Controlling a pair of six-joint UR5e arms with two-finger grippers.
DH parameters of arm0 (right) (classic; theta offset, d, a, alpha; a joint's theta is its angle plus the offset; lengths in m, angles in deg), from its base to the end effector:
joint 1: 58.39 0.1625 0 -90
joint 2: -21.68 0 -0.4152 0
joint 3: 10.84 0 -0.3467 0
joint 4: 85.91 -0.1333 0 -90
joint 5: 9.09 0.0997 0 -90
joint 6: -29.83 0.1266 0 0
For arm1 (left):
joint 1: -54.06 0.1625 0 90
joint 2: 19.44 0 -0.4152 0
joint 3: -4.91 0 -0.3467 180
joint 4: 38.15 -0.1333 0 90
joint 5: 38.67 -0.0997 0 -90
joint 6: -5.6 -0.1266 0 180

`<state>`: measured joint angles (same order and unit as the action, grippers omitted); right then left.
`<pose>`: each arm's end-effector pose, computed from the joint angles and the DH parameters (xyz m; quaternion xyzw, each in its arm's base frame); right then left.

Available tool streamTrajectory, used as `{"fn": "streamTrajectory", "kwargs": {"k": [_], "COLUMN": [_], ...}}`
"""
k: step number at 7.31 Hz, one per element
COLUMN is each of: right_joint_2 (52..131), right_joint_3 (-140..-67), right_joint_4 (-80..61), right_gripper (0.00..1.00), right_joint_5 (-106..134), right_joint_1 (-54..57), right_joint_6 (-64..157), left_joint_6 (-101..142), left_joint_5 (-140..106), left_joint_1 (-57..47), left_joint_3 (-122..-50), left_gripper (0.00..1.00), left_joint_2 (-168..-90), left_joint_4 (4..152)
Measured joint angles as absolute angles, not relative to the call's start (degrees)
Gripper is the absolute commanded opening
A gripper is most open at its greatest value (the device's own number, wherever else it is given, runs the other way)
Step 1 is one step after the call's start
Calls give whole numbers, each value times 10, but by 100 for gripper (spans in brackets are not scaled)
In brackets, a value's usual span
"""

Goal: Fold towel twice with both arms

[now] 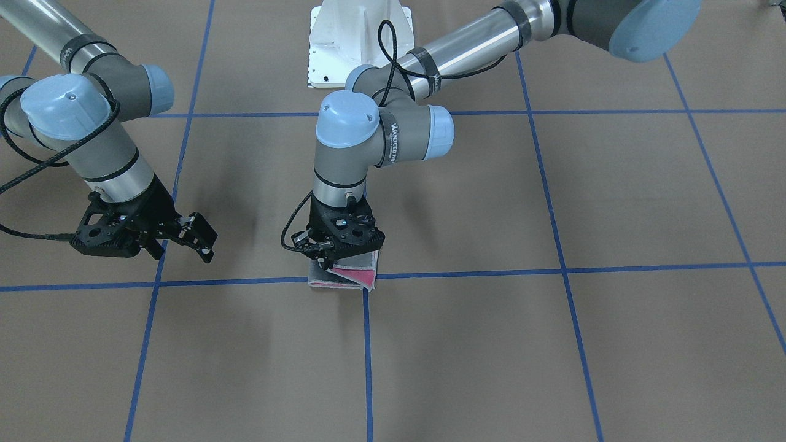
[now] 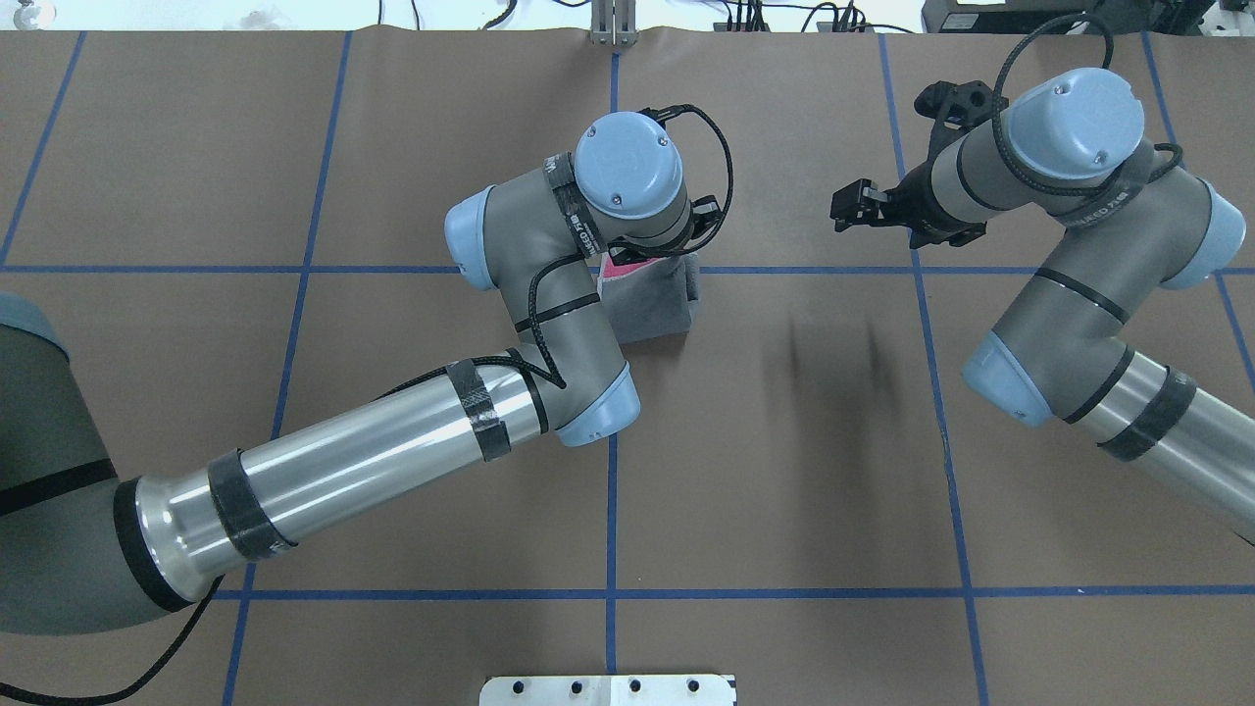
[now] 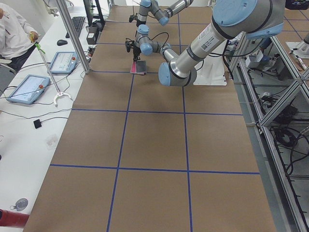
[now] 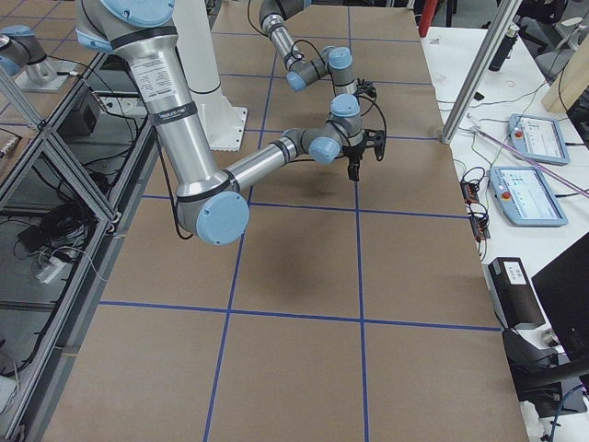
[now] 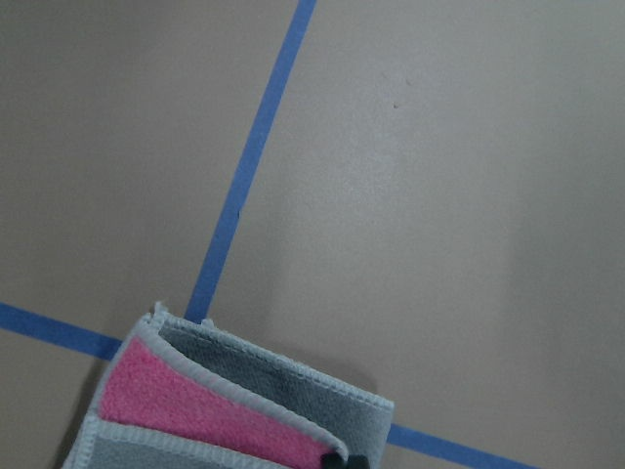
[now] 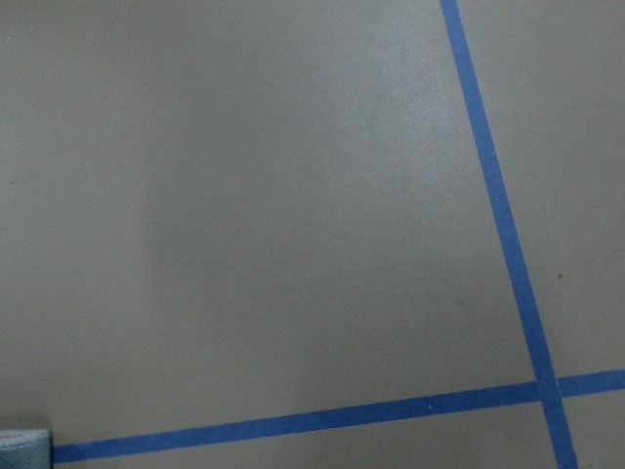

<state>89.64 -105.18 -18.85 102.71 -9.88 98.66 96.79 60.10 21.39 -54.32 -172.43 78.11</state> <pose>-0.3465 -0.5220 0.3943 0.0930 -0.4344 0.1342 0.8858 0.6304 -0.5397 0.1466 0.0679 0.4869 -0.2176 0.8432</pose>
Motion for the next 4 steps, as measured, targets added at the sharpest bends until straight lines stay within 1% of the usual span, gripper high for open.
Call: {"fn": "streamTrajectory", "kwargs": {"k": [4], "right_joint_2": [897], "right_joint_3": [-1052], "right_joint_4": [-188], "right_gripper": [99], "right_joint_5": [1029], "right_joint_1": [-99], "right_joint_6": [985], "left_joint_6": [978], "left_joint_5": [606], "left_joint_1": [205], "left_joint_3": [-544], "left_gripper": [100], "left_joint_2": [-1742], "left_joint_4": [778]}}
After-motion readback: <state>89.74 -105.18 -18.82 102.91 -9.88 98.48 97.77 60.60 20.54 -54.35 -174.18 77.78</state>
